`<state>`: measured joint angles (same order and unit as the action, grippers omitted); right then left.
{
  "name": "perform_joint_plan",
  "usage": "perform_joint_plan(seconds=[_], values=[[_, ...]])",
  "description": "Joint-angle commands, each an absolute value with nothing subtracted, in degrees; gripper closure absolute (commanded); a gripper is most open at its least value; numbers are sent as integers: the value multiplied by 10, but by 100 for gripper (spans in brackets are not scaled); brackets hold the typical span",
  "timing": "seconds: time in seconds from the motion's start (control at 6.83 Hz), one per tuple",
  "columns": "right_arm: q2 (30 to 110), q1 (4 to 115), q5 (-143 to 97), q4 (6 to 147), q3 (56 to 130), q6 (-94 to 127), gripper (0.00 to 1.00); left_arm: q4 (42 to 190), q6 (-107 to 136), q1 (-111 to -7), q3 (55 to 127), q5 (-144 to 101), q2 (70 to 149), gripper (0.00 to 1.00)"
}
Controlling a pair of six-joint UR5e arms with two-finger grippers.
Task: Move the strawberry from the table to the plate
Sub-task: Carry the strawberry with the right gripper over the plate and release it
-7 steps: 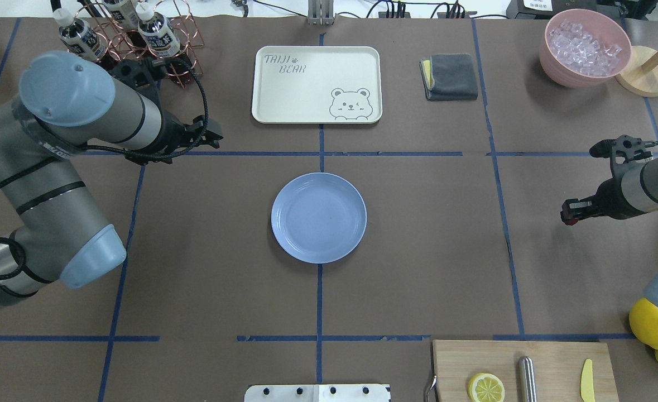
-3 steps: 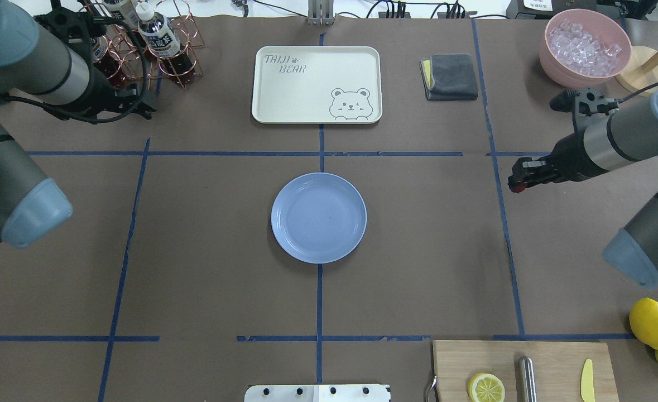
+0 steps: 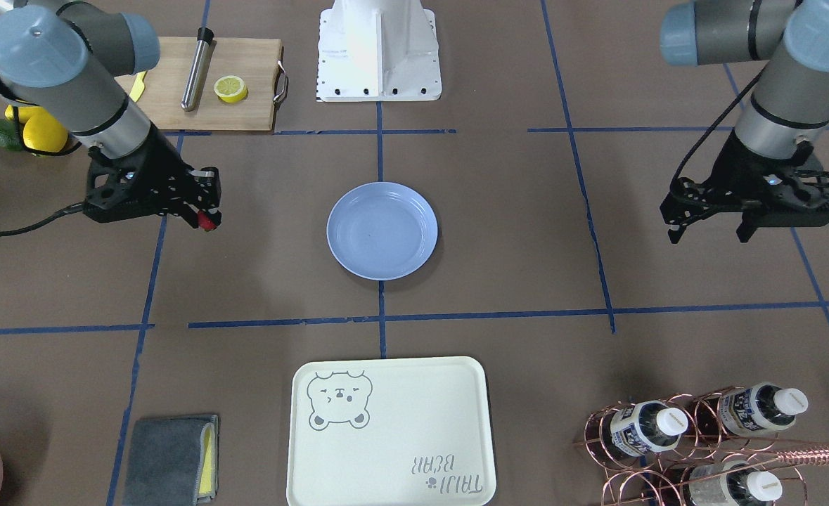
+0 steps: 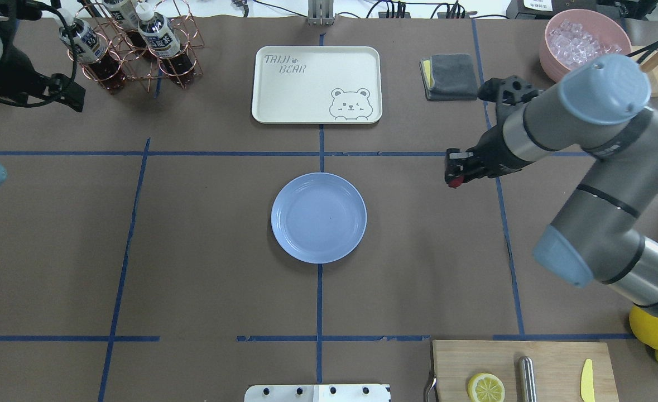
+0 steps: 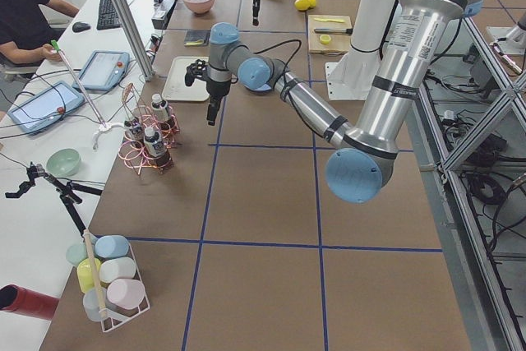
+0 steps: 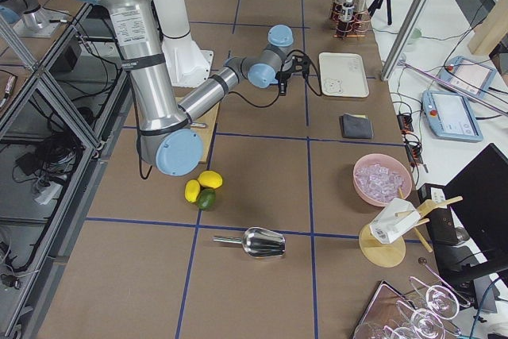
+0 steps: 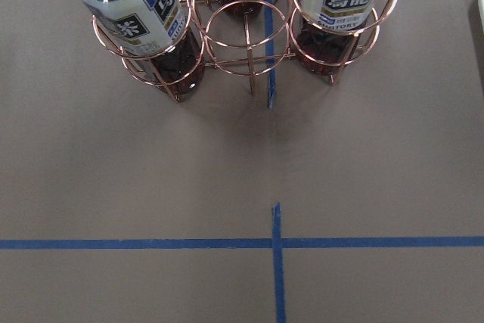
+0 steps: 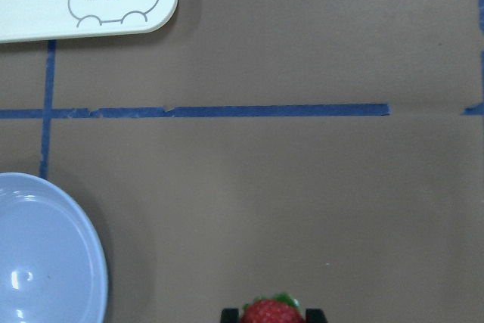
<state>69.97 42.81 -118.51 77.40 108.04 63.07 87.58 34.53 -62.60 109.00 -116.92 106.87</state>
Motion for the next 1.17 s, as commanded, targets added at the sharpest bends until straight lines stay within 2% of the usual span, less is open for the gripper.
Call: perform_joint_plan(seconds=[0.0,0.15,0.44,1.02], values=[[603,351,-1109,884,1073,646,100,875,211,-703,1067,-1198,1033,0],[571,319,-1078,893,1049,676,100,876,167,-723,1045,-1208,1033,0],[485,275,-1027,892,944,693,100,880,125,-745,1018,-1208,1033,0],[412,251,-1005,887,831,690,100,882,124,-745,1013,-1208,1032,0]])
